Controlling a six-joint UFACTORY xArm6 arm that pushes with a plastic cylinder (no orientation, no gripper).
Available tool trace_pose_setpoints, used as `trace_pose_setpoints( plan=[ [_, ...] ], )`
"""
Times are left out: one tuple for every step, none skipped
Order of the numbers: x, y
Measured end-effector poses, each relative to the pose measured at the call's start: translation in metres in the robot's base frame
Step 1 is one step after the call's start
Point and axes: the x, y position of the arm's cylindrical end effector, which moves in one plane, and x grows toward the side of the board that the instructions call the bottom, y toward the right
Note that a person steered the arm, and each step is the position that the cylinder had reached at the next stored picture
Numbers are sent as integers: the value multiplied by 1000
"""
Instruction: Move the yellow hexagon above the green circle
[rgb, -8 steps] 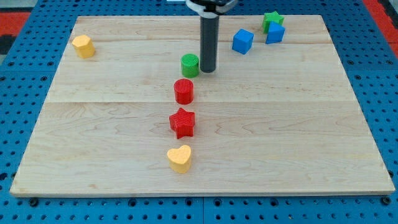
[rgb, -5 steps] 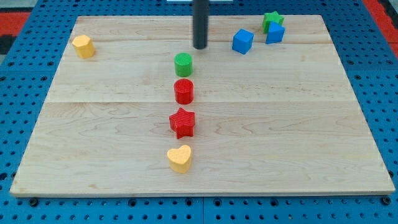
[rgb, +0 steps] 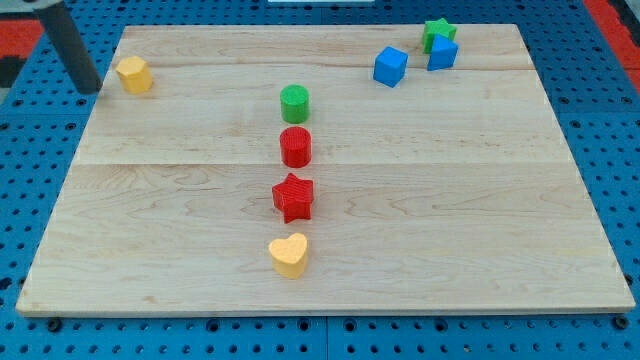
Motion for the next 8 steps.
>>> trace_pose_setpoints(
  plan=[
    [-1, 51],
    [7, 131],
    [7, 177],
    [-11, 143],
    [-38, 127],
    [-35, 177],
    [-26, 219],
    [-23, 261]
  ],
)
